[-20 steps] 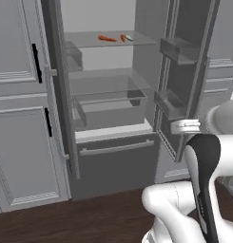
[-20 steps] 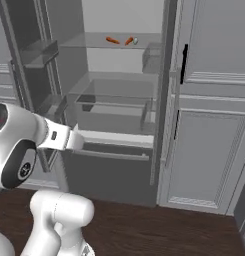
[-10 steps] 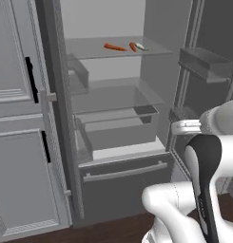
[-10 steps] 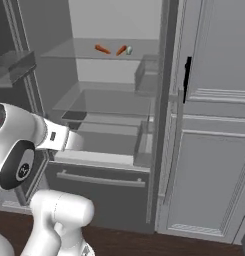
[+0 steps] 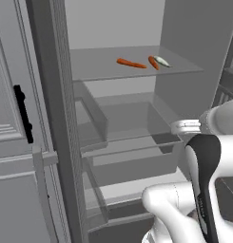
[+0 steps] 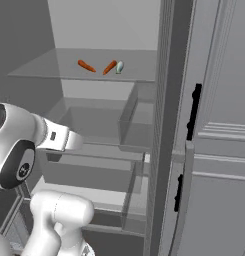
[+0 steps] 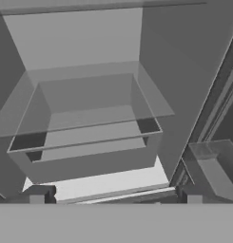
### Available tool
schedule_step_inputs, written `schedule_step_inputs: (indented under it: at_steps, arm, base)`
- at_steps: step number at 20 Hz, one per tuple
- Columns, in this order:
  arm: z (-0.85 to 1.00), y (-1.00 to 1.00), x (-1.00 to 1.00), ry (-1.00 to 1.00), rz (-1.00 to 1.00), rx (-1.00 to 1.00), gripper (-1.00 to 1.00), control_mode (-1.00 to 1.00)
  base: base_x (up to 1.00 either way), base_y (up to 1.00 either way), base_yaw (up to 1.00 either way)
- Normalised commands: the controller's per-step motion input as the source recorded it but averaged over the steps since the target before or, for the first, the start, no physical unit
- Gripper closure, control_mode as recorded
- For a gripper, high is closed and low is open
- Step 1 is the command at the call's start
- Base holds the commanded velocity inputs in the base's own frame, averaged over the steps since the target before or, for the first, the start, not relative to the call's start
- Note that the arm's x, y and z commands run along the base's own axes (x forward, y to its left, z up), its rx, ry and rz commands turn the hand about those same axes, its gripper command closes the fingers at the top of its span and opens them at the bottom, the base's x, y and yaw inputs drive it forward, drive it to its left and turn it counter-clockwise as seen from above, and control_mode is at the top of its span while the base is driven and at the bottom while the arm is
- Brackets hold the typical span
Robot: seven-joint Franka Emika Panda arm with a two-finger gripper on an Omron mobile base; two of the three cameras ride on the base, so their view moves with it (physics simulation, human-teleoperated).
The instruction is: Place one carrot and one fish in each tupperware on the nearby counter, to pack two identical lunches.
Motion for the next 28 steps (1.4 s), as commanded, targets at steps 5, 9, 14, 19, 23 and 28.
schedule_step_inputs:
  at_steps: [5, 9, 14, 19, 23, 28]
  arm:
    - [0.02, 0.0, 0.24, -0.04, 0.0, 0.0, -1.0, -1.0]
    - [0.4, 0.0, 0.61, -0.18, 0.0, 0.0, -1.0, -1.0]
    - [0.65, 0.01, 0.54, -0.13, 0.0, 0.0, -1.0, -1.0]
    - [0.43, 0.13, 0.38, -0.07, 0.08, 0.0, -1.0, -1.0]
    - [0.23, 0.24, 0.35, -0.03, 0.2, -0.01, -1.0, -1.0]
    - [0.37, 0.2, 0.18, 0.01, 0.18, -0.09, -1.0, -1.0]
  base:
    - [0.31, 0.02, 0.0]
    - [0.0, 0.0, 0.0]
    - [0.0, 0.0, 0.0]
    - [0.0, 0.0, 0.0]
    - [0.0, 0.0, 0.0]
    - [0.0, 0.0, 0.0]
